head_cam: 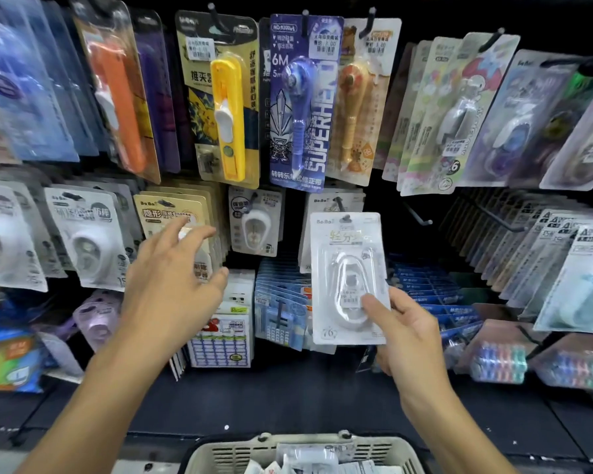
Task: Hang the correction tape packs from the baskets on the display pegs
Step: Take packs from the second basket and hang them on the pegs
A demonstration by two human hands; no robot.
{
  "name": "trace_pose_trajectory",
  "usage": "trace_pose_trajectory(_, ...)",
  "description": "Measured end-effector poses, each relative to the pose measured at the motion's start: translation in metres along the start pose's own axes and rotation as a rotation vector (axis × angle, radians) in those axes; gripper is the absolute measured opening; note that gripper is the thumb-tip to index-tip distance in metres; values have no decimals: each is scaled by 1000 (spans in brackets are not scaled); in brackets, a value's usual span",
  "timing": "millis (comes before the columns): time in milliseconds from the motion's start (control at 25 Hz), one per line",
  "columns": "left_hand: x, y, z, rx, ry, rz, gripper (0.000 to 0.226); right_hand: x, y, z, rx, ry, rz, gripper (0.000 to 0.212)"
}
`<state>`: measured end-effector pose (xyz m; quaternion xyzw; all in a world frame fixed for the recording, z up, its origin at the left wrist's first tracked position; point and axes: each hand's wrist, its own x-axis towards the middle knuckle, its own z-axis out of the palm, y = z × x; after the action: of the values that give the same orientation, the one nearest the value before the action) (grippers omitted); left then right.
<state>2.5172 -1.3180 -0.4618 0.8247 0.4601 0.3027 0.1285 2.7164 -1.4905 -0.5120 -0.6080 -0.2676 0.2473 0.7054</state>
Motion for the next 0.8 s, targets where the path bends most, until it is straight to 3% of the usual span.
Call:
trace_pose_trajectory(160, -4, 2, -1, 11, -71, -33, 66, 10, 5, 2, 67, 28, 102, 69)
trace_pose_trajectory(320, -3, 0, -2, 10, -92, -37, 69, 26, -11, 6, -266, -52, -100, 42)
trace_pose_trajectory(440, -1, 0, 1, 31, -132, -32, 71, 71, -29, 18, -917, -253, -361, 55)
trace_pose_trajectory(520, 0, -2, 2, 58, -179, -28, 73, 101, -38, 30, -1289, -397, -328, 69)
trace_pose_trajectory(560, 0, -3, 2, 61, -200, -25, 74, 112, -40, 34, -1293, -431, -261, 71)
trace_pose_trajectory(600, 0, -5, 2, 58, -216, -21, 75, 119, -43, 37, -1192, -435, -210, 66)
trace_pose_trajectory(720, 1, -11, -2, 38, -239, -11, 74, 125, -44, 42, -300, -125, 6, 31)
trace_pose_trajectory(800, 1, -14, -5, 12, -224, -15, 71, 127, -55, 47, 67, -116, 180, 31)
